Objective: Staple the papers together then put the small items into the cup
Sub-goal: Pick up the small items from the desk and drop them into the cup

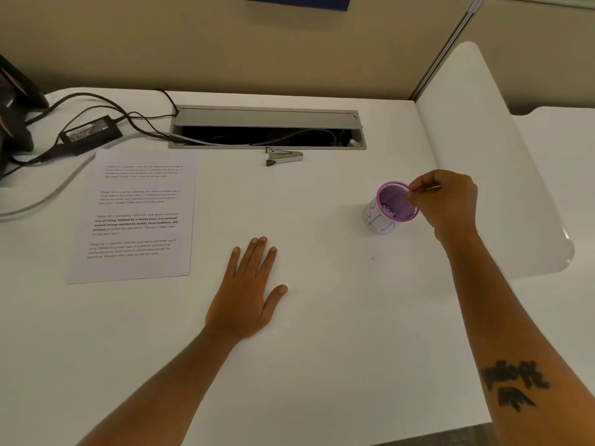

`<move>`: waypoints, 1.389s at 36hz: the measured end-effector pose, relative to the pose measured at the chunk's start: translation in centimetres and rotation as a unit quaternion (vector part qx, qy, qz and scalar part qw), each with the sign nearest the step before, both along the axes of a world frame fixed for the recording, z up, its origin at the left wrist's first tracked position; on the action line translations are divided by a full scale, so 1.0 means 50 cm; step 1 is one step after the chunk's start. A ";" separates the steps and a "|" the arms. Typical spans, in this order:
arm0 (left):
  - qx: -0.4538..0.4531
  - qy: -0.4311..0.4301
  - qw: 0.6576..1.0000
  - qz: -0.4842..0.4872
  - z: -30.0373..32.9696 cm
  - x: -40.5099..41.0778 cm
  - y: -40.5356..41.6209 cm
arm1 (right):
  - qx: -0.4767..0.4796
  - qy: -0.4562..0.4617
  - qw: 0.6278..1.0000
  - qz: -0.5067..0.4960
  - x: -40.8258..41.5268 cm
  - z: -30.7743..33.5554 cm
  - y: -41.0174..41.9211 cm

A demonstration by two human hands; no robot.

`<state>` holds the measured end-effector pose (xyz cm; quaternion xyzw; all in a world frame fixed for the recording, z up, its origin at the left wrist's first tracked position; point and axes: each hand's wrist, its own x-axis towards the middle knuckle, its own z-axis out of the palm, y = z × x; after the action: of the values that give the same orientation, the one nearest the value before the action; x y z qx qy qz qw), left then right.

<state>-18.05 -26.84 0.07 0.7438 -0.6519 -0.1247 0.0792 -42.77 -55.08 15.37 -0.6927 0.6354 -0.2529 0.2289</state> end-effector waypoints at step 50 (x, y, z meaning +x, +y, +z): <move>-0.012 -0.003 1.000 0.000 -0.003 0.000 0.001 | -0.035 -0.047 0.993 -0.099 -0.004 -0.280 0.257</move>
<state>-18.04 -26.80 -0.08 0.7430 -0.6539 -0.1141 0.0861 -42.96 -42.22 1.39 -0.6216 0.6802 -0.3284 0.2078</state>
